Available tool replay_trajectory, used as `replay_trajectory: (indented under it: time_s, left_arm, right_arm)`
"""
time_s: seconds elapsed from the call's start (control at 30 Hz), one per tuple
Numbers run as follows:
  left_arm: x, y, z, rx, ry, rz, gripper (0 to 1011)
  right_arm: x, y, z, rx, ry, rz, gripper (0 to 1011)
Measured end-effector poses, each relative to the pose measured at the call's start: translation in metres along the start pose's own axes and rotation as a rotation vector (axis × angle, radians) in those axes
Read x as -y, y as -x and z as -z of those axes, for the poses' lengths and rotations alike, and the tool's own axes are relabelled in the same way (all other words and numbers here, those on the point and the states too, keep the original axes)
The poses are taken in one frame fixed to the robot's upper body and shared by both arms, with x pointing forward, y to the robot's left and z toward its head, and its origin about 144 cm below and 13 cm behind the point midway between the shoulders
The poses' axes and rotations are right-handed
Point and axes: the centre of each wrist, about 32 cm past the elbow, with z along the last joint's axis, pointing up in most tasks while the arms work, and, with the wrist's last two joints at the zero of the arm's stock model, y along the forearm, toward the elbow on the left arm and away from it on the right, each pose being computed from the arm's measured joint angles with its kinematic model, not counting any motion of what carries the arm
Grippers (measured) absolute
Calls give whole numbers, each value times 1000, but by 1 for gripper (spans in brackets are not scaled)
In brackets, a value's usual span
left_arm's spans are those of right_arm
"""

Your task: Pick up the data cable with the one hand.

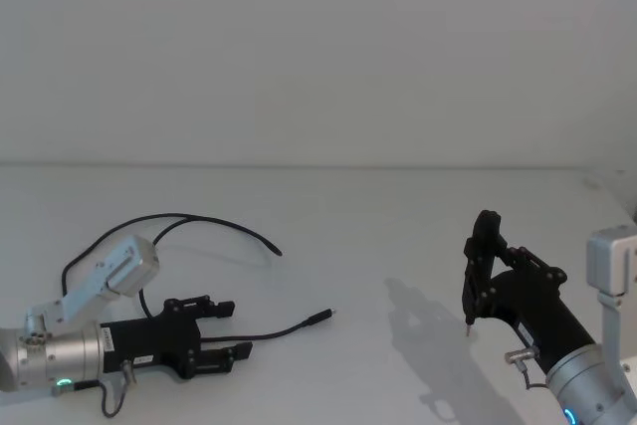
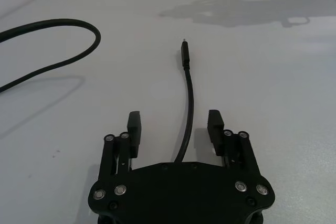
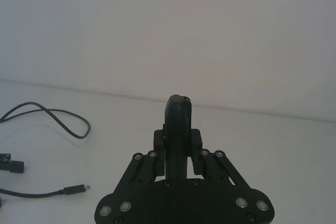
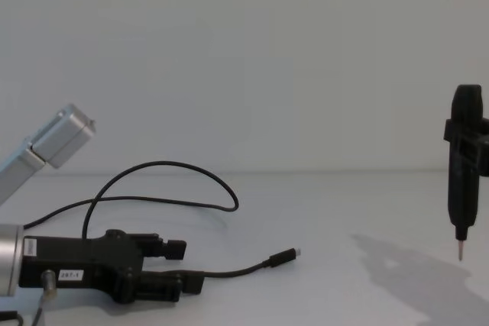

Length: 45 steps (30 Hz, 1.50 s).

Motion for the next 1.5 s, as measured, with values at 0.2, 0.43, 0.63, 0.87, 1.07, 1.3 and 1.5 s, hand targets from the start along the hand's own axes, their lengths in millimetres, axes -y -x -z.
replay_trajectory:
  time_s: [0.2,0.43,0.63,0.87,1.07,1.3,1.5]
  left_arm:
    - [1,-1,1,-12,-4,13,632]
    - [2,0,3,-26,-8,30,405]
    - [5,2,5,-36,-6,45,207]
    - [8,4,6,-41,0,58,41]
    - [12,5,2,-25,19,64,41]
    - [17,7,-11,16,61,68,41]
    - [17,6,-32,69,117,74,41]
  right_arm:
    - [0,0,0,0,0,0,279]
    - [0,0,0,0,0,0,279]
    - [0,0,0,0,0,0,279]
    - [0,0,0,0,0,0,279]
    - [0,0,0,0,0,0,279]
    - [0,0,0,0,0,0,279]
    - [0,0,0,0,0,0,279]
